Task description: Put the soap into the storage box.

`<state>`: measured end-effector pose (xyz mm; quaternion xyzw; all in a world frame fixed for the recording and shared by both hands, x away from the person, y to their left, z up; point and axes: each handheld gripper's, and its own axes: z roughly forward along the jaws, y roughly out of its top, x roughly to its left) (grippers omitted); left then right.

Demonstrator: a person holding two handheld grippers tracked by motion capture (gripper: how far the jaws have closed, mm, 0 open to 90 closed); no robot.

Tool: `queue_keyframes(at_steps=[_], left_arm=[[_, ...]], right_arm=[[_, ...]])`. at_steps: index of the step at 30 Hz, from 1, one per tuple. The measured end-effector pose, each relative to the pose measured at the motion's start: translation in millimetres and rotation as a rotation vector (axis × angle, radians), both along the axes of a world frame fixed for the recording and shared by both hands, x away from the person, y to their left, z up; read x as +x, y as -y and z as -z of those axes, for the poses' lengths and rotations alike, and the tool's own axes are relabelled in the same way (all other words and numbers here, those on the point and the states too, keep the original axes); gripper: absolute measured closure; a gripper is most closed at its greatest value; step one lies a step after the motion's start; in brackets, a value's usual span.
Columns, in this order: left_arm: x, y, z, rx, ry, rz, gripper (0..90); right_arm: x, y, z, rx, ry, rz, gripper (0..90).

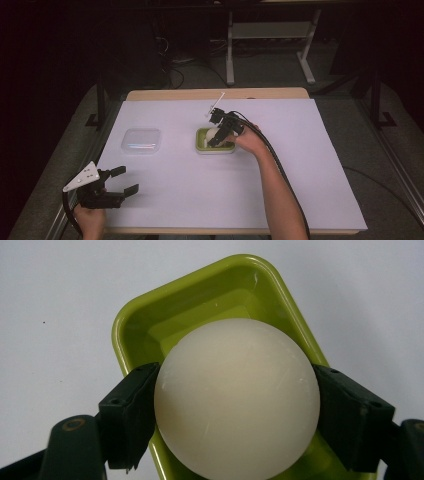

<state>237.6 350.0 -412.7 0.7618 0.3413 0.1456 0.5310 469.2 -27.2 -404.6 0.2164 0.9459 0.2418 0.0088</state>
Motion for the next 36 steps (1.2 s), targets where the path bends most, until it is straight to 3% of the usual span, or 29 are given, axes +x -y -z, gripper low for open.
queue_keyframes(at_steps=[14, 16, 18, 19, 22, 24, 27, 30, 33, 36], left_arm=[[0.3, -0.2, 0.2, 0.003, 0.001, 0.003, 13.1], [0.4, -0.2, 0.3, 0.004, 0.001, 0.004, 13.1], [0.7, 0.2, 0.1, 0.01, 0.002, 0.008, 13.1], [0.8, 0.6, 0.2, 0.008, 0.001, 0.008, 13.1], [0.6, 1.3, 0.2, 0.008, -0.002, 0.008, 13.1], [0.7, 1.8, 0.3, 0.009, -0.001, 0.009, 13.1], [0.8, 2.4, 0.4, 0.01, 0.0, 0.011, 13.1], [1.0, 2.7, 0.7, 0.009, -0.002, 0.011, 13.1], [0.7, 3.2, 0.4, 0.013, -0.003, 0.012, 13.1], [0.9, 3.4, 0.6, 0.015, -0.004, 0.012, 13.1]], right_arm=[[1.0, 1.4, 0.4, -0.007, 0.005, 0.013, 21.9], [0.5, 3.0, -2.8, 0.012, 0.015, 0.024, 23.7], [0.3, 7.0, -10.7, 0.075, 0.029, 0.027, 30.5], [-0.7, 8.2, -14.5, 0.086, 0.042, 0.026, 29.6], [-4.9, 9.7, -21.1, 0.072, 0.06, 0.023, 26.6], [-5.6, 11.3, -22.0, 0.069, 0.056, 0.021, 26.6], [-8.7, 20.0, -23.5, 0.081, 0.013, 0.025, 25.4], [-13.4, 24.9, -25.1, 0.085, 0.027, 0.021, 25.8], [-19.6, 35.4, -29.6, 0.124, -0.006, 0.017, 25.0], [-26.2, 40.1, -32.5, 0.134, 0.003, 0.025, 25.1]])
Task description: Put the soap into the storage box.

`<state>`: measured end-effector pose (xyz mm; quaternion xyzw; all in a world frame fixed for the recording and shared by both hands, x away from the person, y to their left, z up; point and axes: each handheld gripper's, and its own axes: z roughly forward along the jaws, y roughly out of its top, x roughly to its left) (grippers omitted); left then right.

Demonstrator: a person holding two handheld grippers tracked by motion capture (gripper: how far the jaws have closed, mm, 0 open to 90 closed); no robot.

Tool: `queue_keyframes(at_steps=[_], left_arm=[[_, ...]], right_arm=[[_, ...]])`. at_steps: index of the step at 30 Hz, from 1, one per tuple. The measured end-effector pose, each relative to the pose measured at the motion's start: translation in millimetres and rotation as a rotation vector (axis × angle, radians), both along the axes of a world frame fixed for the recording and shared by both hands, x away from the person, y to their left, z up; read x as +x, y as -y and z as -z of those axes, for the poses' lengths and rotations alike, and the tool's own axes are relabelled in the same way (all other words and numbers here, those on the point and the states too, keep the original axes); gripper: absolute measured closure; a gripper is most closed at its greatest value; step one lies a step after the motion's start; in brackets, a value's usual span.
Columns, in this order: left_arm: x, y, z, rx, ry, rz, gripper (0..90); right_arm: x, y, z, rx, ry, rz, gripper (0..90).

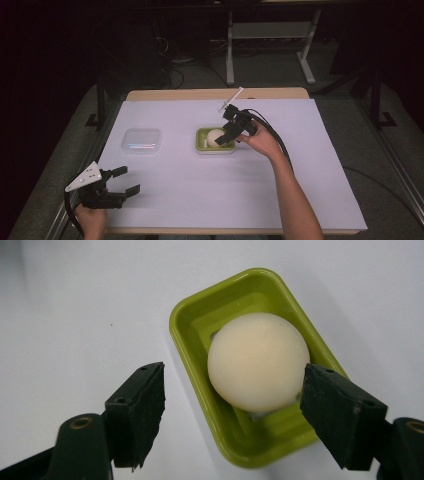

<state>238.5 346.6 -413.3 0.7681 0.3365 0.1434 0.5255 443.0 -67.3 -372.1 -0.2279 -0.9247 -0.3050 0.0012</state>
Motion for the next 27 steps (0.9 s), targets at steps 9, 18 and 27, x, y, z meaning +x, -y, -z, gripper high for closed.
queue_keyframes(at_steps=[9, 18, 27], left_arm=[[-0.3, 2.1, 0.2, -0.001, -0.003, 0.003, 13.1], [0.1, 2.9, 0.4, 0.007, -0.001, 0.008, 13.1], [-0.1, 5.4, 1.6, 0.025, 0.001, 0.013, 13.1]], right_arm=[[-30.0, 29.7, -7.1, 0.046, 0.02, -0.005, 25.1], [-66.7, 60.9, -4.1, 0.058, 0.012, 0.01, 24.7], [-147.9, 112.5, 30.2, 0.1, 0.029, 0.118, 19.2]])
